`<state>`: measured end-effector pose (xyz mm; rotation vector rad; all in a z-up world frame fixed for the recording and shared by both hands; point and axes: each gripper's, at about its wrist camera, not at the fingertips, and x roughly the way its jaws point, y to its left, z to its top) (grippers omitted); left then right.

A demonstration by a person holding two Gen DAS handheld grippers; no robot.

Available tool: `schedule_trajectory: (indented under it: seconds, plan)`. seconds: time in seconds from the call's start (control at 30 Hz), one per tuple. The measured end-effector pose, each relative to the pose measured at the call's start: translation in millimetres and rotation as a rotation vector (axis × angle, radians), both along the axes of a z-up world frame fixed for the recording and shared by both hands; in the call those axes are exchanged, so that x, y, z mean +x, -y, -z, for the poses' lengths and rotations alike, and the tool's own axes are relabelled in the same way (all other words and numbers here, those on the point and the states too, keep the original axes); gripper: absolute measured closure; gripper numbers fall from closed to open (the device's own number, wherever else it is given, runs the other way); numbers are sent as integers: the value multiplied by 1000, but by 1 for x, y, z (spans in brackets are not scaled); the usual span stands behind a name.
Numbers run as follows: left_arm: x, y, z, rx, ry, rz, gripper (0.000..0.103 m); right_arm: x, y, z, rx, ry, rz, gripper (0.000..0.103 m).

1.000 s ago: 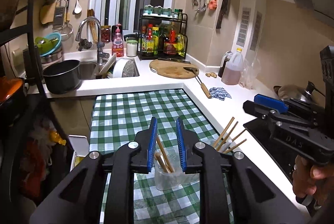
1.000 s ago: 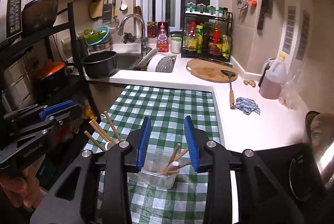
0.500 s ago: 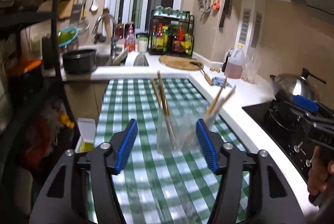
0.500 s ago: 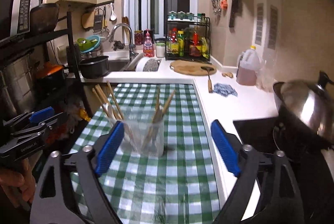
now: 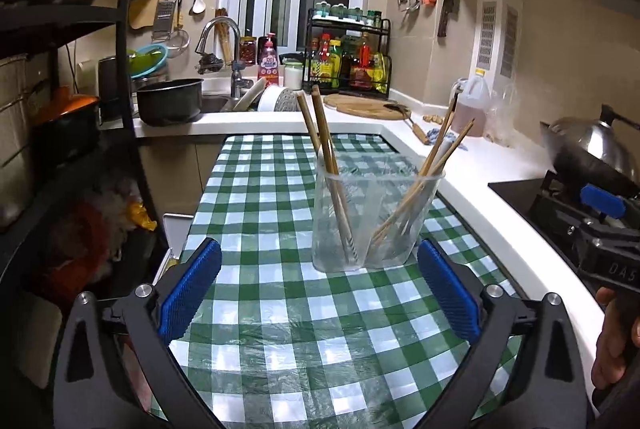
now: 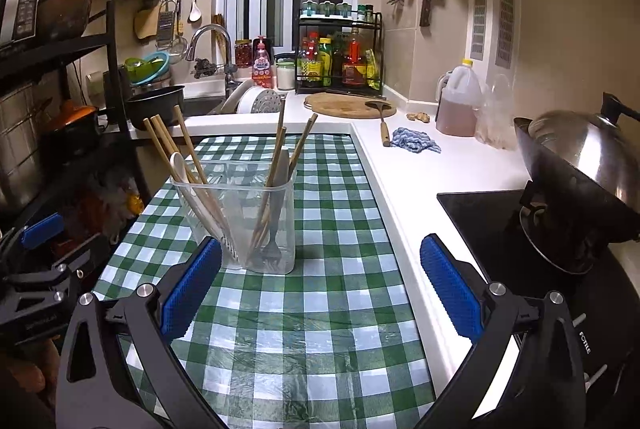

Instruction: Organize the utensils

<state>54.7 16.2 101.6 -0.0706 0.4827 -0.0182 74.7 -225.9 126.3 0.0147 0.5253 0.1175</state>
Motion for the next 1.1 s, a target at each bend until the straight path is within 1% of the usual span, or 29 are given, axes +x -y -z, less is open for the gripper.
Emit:
schedule_trajectory:
  seconds: [0.2,0.6,1.1]
  plan:
    - [-1,0,2,-9,-7,-6,8,2,-2,8,1,-12,9,5]
    - [0,-4,4,-29,-13,-9,8,1,-4,8,-1,-9,10,5]
    - [0,-2,5,-24,-10,-5,8,1,-4,8,-3,-4,9,5]
